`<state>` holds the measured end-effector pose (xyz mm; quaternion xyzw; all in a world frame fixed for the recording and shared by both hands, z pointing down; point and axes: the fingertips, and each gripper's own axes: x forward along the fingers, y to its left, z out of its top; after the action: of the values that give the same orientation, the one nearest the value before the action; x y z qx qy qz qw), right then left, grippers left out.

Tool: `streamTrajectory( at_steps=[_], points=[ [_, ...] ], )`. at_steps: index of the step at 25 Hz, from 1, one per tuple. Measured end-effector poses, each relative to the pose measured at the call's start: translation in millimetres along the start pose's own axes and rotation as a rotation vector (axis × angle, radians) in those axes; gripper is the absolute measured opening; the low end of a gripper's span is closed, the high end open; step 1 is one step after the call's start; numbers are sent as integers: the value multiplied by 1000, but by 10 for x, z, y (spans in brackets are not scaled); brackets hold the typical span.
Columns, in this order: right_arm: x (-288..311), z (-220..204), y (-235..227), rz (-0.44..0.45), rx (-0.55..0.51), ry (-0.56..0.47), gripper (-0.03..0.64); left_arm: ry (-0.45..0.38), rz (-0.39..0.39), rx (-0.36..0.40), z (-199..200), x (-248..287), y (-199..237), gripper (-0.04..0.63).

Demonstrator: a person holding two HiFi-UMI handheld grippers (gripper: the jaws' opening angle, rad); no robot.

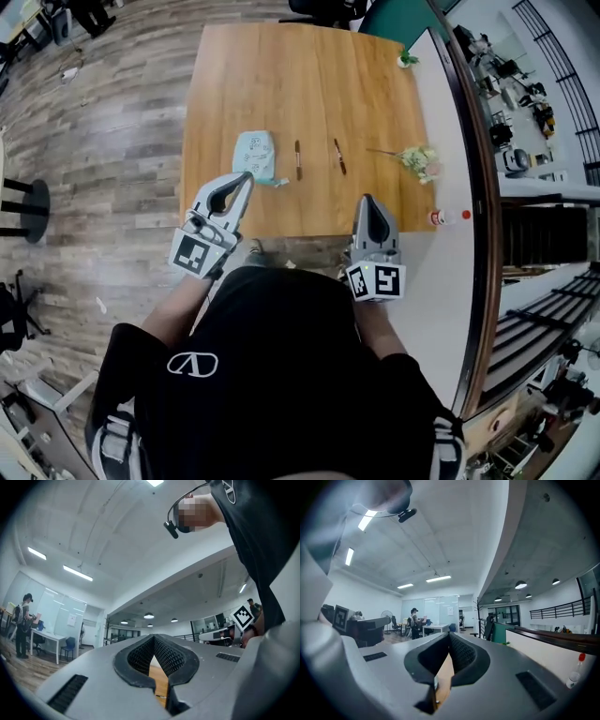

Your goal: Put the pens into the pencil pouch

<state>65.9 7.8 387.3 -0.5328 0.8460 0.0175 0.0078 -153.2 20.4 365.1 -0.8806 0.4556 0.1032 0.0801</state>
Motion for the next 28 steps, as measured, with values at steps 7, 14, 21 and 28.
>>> streamTrajectory(
  at_steps=[7,14,21,28],
  points=[
    [452,-27,-32,36,25,6,-2,11,7,-2,-95,321,243,3],
    [688,-3,-197,101,41,19,-2,15,53,6,-75,533,246,3],
    [747,-74,-327,118,59,27,-2,256,-32,363,-344,751,169,393],
    [729,-128,-422,108,79,38,-2,395,-132,498,-670,847,243,394]
  ],
)
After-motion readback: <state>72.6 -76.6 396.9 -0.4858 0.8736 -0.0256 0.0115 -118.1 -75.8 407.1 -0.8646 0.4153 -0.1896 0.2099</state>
